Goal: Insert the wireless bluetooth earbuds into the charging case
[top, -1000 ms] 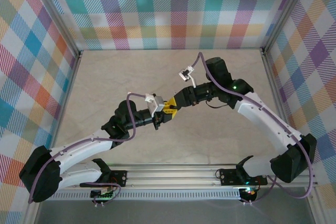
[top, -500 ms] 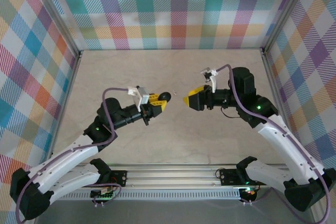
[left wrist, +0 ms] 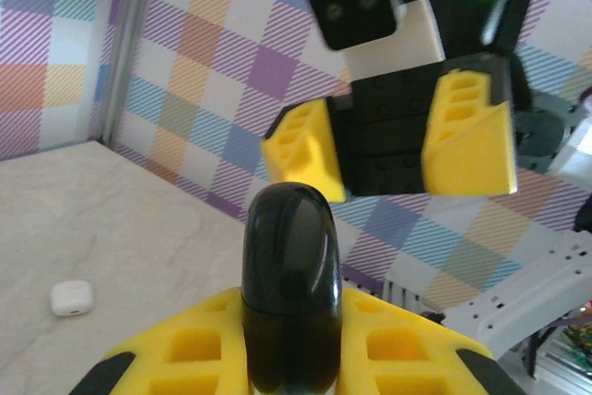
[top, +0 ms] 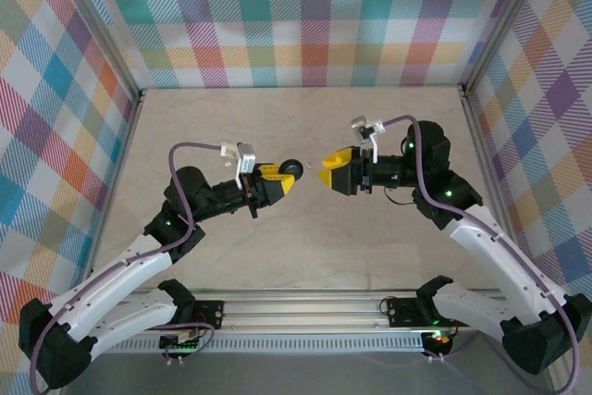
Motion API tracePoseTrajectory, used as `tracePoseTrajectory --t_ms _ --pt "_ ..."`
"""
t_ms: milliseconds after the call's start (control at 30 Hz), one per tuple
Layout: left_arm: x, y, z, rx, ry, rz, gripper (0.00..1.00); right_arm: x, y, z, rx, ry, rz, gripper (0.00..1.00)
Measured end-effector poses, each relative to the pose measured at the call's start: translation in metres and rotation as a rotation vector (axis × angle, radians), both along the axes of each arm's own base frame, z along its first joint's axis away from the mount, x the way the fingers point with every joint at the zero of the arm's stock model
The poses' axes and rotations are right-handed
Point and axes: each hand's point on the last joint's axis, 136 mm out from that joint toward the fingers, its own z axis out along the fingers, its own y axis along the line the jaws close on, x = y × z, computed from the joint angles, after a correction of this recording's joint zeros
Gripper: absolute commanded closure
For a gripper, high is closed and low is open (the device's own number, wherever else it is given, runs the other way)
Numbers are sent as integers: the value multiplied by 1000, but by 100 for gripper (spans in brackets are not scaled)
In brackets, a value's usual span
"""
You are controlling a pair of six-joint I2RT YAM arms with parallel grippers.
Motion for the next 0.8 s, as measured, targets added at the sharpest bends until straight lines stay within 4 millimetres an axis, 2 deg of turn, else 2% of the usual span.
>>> tracePoseTrajectory --t_ms 200,433,700,800 --pt "-7 -2 10 -44 7 -47 93 7 12 -16 -19 74 31 41" --pt "-7 -6 13 -73 39 -71 94 1 28 -19 -15 97 96 44" --pt "-5 -6 15 -87 53 -71 94 1 33 -15 -2 93 113 55" --pt "-2 -7 13 -85 63 -68 94 3 36 -14 4 95 115 56"
